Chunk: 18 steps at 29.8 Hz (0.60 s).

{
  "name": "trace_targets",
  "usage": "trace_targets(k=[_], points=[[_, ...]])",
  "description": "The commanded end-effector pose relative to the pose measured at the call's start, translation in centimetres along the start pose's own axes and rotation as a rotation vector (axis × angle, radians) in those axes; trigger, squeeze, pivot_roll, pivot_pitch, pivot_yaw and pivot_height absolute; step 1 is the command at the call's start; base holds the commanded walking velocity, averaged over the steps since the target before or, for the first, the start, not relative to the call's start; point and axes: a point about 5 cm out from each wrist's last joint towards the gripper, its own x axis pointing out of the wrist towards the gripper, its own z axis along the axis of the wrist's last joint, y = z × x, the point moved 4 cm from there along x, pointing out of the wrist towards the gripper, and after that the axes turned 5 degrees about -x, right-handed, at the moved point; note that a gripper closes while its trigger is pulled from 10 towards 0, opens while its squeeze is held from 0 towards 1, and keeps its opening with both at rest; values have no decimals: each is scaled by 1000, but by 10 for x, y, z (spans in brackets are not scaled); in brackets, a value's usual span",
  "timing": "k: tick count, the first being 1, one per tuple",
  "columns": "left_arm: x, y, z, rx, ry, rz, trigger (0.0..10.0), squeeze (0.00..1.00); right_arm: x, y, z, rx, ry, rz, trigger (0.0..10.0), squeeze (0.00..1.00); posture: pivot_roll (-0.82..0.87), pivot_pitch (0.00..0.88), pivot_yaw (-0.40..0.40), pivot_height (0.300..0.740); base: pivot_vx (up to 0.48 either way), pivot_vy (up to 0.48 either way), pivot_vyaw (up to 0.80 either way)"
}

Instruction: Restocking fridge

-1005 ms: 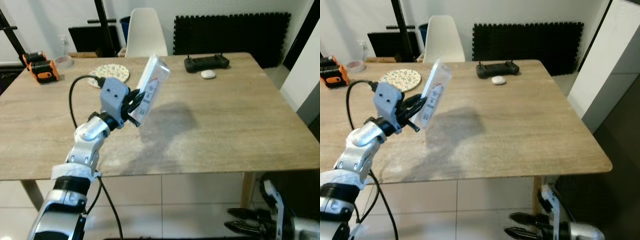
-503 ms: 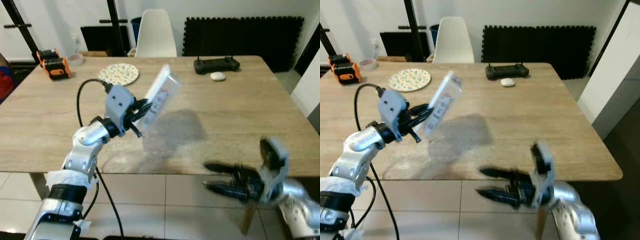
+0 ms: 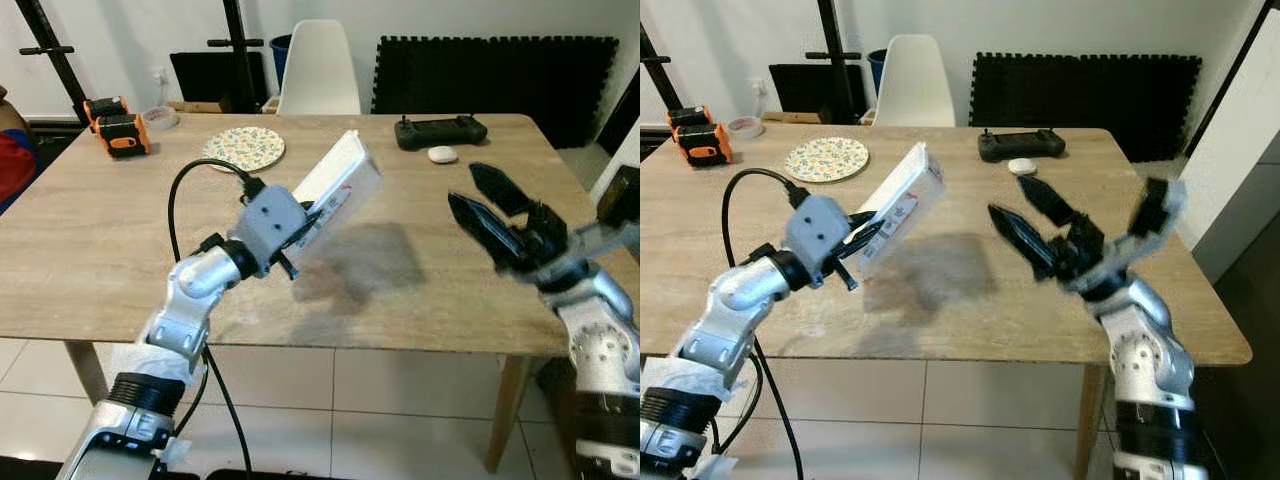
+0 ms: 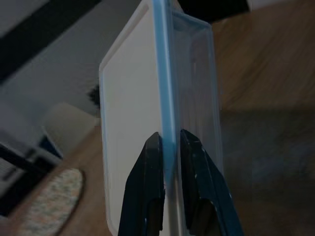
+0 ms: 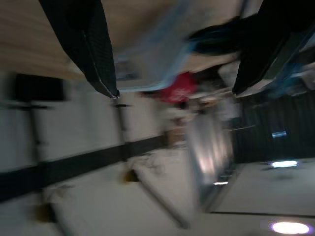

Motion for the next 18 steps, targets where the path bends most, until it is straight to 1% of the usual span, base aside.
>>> trace_targets(k=[1,2,3,5,6,7,8,9,10,11,12,13,14,15,16,18], points=[[1,-3,5,93,-19,17,10000,0,-4,-18,0,-21,29,-104,10000,1000,-56,2,8,740,0,0,0],[2,-7,4,144,-16,19,10000,0,-3,-24,1,-9,38,-130,10000,1000,-56,2,8,740,0,0,0],[2,-9,4,174,-17,19,10000,0,-2,-27,2,1,41,-141,10000,1000,-56,0,5,740,0,0,0],[2,-9,4,174,-17,19,10000,0,-2,-27,2,1,41,-141,10000,1000,-56,0,5,740,0,0,0],[3,-15,7,261,-27,17,10000,0,0,-28,5,18,35,-135,10000,1000,-56,0,0,740,0,0,0],[4,-24,10,364,-53,10,10000,0,3,-35,7,35,51,-162,10000,1000,-55,0,-2,740,0,0,0],[4,-24,10,364,-53,10,10000,0,3,-35,7,35,51,-162,10000,1000,-55,0,-2,740,0,0,0],[4,-31,10,405,-61,-6,10000,0,3,-44,6,48,74,-205,10000,1000,-54,0,-5,740,0,0,0],[4,-31,10,405,-61,-6,10000,0,3,-44,6,48,74,-205,10000,1000,-54,0,-5,740,0,0,0],[4,-34,10,425,-64,-14,10000,0,3,-51,6,54,90,-240,10000,1000,-54,0,-5,740,0,0,0],[4,-41,9,456,-71,-35,10000,0,4,-54,8,94,93,-232,10000,1000,-57,0,-6,740,0,0,0],[4,-48,8,484,-83,-51,10000,0,5,-53,11,123,93,-193,10000,537,-57,0,-6,740,0,0,0],[3,-53,8,510,-96,-68,10000,0,7,-45,14,170,78,-110,10000,0,-57,0,-6,740,0,0,0],[3,-53,8,510,-96,-68,10000,0,7,-45,14,170,78,-110,10000,0,-57,0,-6,740,0,0,0],[3,-59,8,527,-108,-85,10000,0,9,-38,16,201,70,-44,10000,0,-60,0,-9,740,0,0,0],[3,-59,8,527,-108,-85,10000,0,9,-38,16,201,70,-44,10000,0,-60,0,-9,740,0,0,0]])
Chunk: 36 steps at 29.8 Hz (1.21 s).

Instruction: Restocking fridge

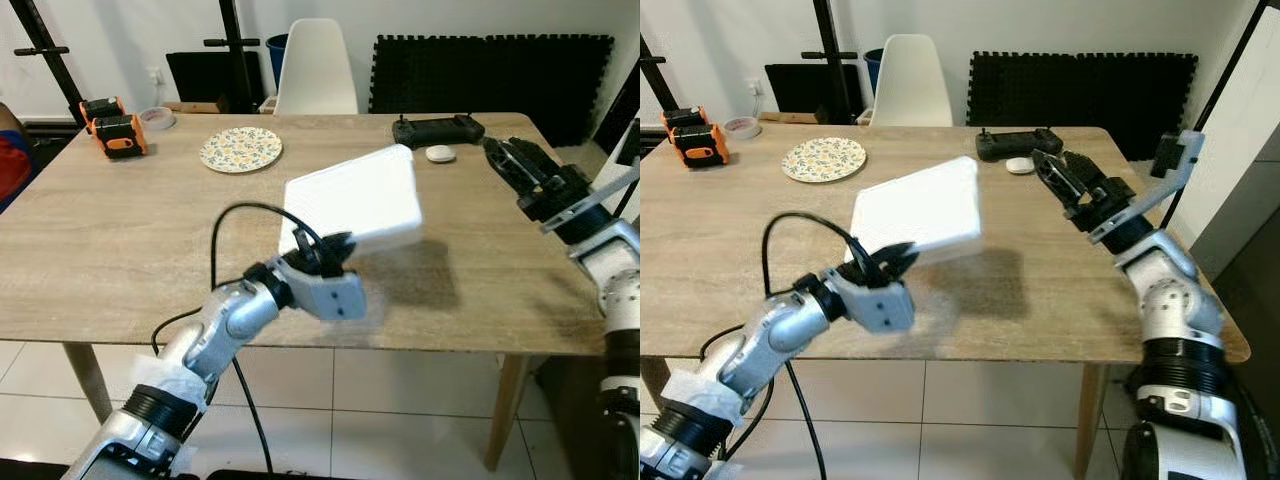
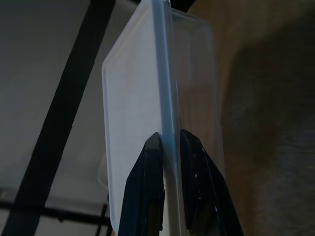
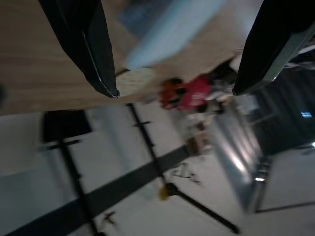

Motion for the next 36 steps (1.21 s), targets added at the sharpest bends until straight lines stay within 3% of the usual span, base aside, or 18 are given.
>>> trace_targets(k=[1,2,4,7,8,11,19,27,31,36], points=[[-2,2,5,60,-38,4,10000,0,3,7,0,19,5,63,10000,0,-60,0,-9,740,0,0,0],[-2,2,5,60,-38,4,10000,0,3,7,0,19,5,63,10000,0,-60,0,-9,740,0,0,0],[-3,-5,7,114,-58,-6,10000,0,4,11,-34,70,167,74,10000,0,-65,0,-16,740,0,0,0],[-3,-6,8,136,-67,0,10000,0,3,10,-52,88,254,58,10000,0,-65,0,-16,740,0,0,0],[-2,-5,9,158,-78,13,10000,0,0,5,-69,126,336,1,10000,0,-67,0,-21,740,0,0,0],[-1,-2,12,197,-94,49,10000,0,-3,-5,-86,163,406,-101,10000,0,-67,0,-21,740,0,0,0],[-1,1,14,237,-109,78,10000,0,-3,-12,-87,184,412,-149,10000,0,-70,0,-20,740,0,0,0],[0,-2,25,270,-163,106,10000,0,-11,-10,-96,177,501,-119,10000,0,-72,0,-30,740,0,0,0],[1,-6,28,273,-176,110,10000,0,-11,-16,-92,152,491,-134,10000,0,-71,0,-31,740,0,0,0],[1,-9,33,273,-194,128,10000,0,-8,-27,-69,136,373,-159,10000,0,-71,0,-33,740,0,0,0]])
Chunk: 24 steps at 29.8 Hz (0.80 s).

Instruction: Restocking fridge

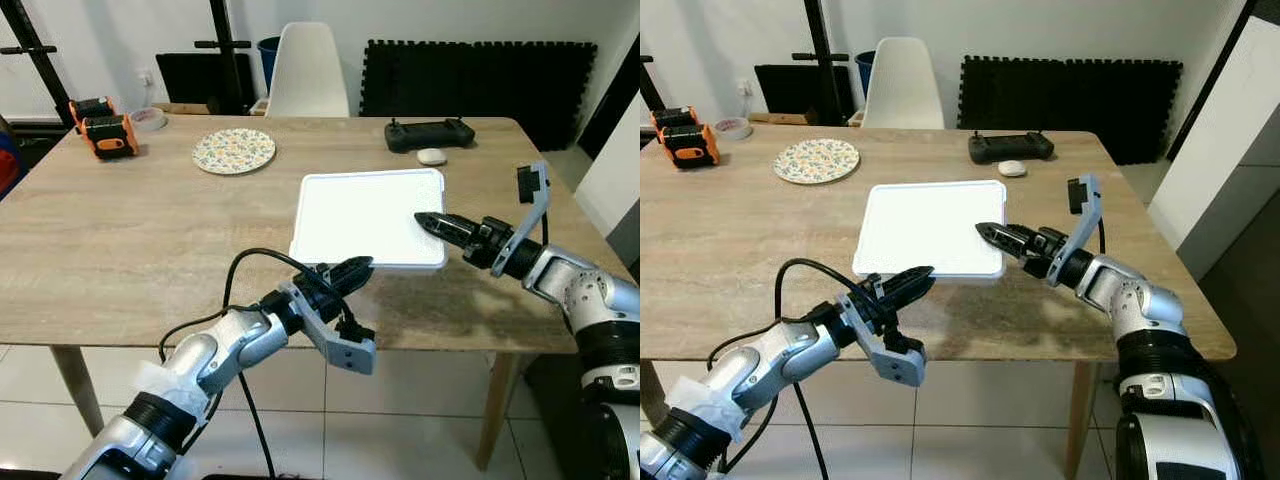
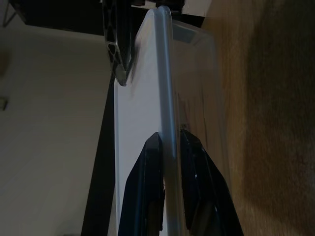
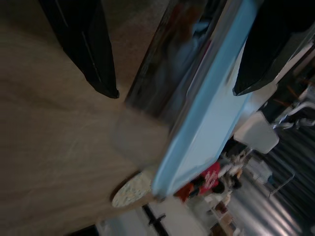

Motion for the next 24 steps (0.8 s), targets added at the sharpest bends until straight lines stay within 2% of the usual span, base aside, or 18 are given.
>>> trace_targets(k=[1,3,6,8,9,13,18,24], points=[[4,13,13,7,-65,89,10000,0,-9,-10,7,-2,-37,-41,10000,0,-71,0,-33,740,0,0,0],[5,14,14,9,-68,93,10000,0,-10,-8,8,9,-49,-23,10000,0,-71,0,-33,740,0,0,0],[7,14,17,13,-77,106,10000,0,-20,4,-4,32,-25,138,10000,0,-74,0,-36,740,0,0,0],[7,14,17,13,-77,106,10000,0,-20,4,-4,32,-25,138,10000,0,-74,0,-36,740,0,0,0],[8,14,19,14,-82,110,10000,0,-25,7,-9,32,-13,185,10000,0,-74,0,-38,740,0,0,0],[10,12,26,7,-100,117,10000,0,-29,8,-20,64,12,220,10000,0,-75,0,-39,740,0,0,0],[11,11,30,3,-115,119,10000,0,-27,7,-24,71,28,216,10000,0,-79,0,-33,740,0,0,0],[13,9,33,-5,-131,111,10000,0,-23,7,-31,37,79,203,10000,0,-81,0,-29,740,0,0,0]])
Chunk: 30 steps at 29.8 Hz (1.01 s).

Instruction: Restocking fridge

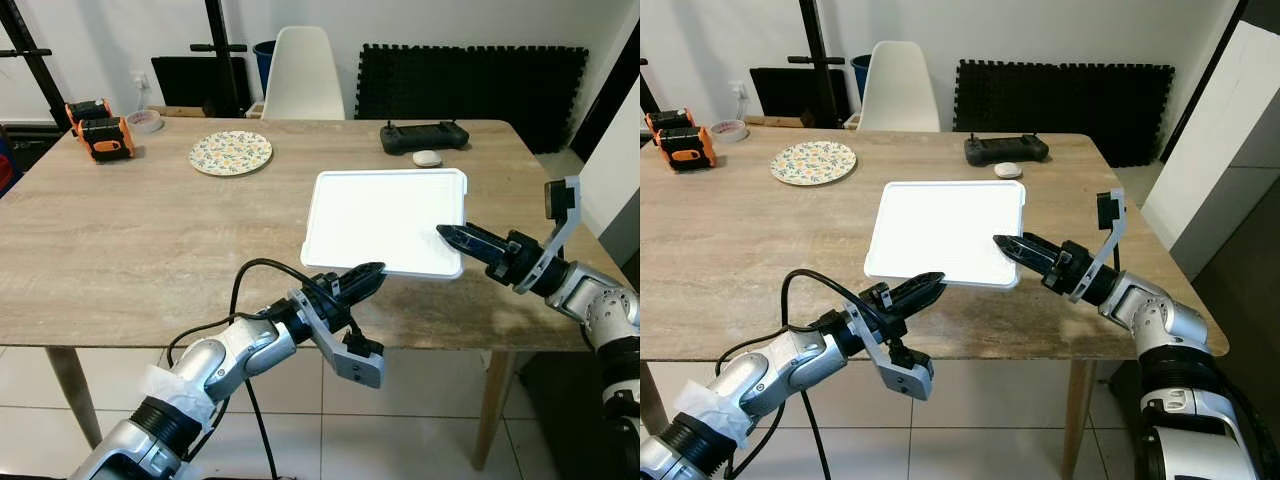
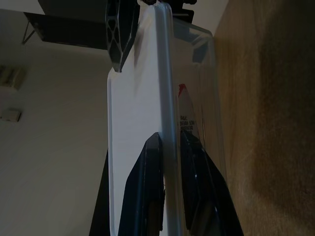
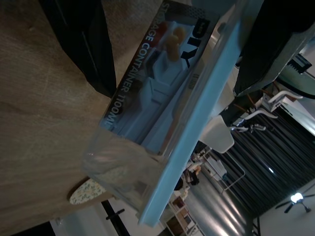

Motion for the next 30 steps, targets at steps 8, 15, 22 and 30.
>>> trace_targets(k=[8,15,22,30], points=[[11,10,22,-12,-95,74,10000,0,15,-5,-14,-15,56,-47,10000,0,-83,0,-26,740,0,0,0],[11,9,23,-12,-101,70,10000,0,23,-5,-9,-9,20,-51,10000,0,-83,0,-26,740,0,0,0],[11,9,23,-12,-101,69,10000,0,25,1,-2,-8,-21,-1,0,0,-83,0,-26,740,0,0,0],[9,9,14,-38,-63,75,10000,0,20,2,9,-12,-83,9,0,0,-80,0,-27,740,0,0,0]])
